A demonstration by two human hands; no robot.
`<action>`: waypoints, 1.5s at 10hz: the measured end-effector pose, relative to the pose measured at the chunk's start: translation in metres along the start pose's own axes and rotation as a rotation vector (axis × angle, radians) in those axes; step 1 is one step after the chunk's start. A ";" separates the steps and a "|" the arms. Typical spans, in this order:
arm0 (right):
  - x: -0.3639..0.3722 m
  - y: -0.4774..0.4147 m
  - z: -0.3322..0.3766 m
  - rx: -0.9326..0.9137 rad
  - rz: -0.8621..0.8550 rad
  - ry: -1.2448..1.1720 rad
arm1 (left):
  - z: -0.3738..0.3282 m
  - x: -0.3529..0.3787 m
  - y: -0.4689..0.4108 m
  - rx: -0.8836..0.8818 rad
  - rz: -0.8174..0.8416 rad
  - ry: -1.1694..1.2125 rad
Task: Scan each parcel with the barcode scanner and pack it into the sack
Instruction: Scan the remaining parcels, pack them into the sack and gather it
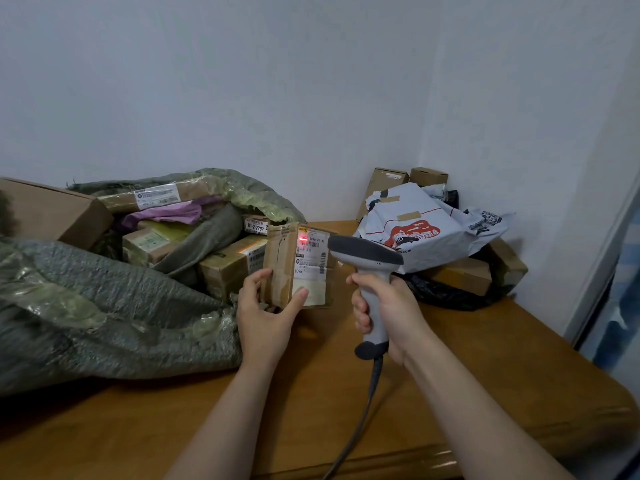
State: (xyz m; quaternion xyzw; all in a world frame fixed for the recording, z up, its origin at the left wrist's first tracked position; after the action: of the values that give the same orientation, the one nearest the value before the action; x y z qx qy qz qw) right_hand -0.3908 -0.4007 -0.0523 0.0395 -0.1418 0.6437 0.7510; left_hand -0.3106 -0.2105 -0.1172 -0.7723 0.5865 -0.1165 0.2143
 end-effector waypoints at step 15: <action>-0.029 0.011 -0.008 0.183 -0.074 0.098 | -0.004 0.010 0.005 0.005 0.174 -0.119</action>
State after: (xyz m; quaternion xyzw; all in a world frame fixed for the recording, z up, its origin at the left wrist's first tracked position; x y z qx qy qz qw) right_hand -0.4044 -0.4250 -0.0689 0.0815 -0.0438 0.6268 0.7737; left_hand -0.3133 -0.2222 -0.1172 -0.7236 0.6372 -0.0529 0.2600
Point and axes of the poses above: each hand's wrist, its own y-axis away from the middle knuckle, its own x-axis out of the palm, z = x × y, the point moved 3 cm from there along -y, towards the middle knuckle, and after that the axes turned 3 degrees about -x, right-handed, at the moved point
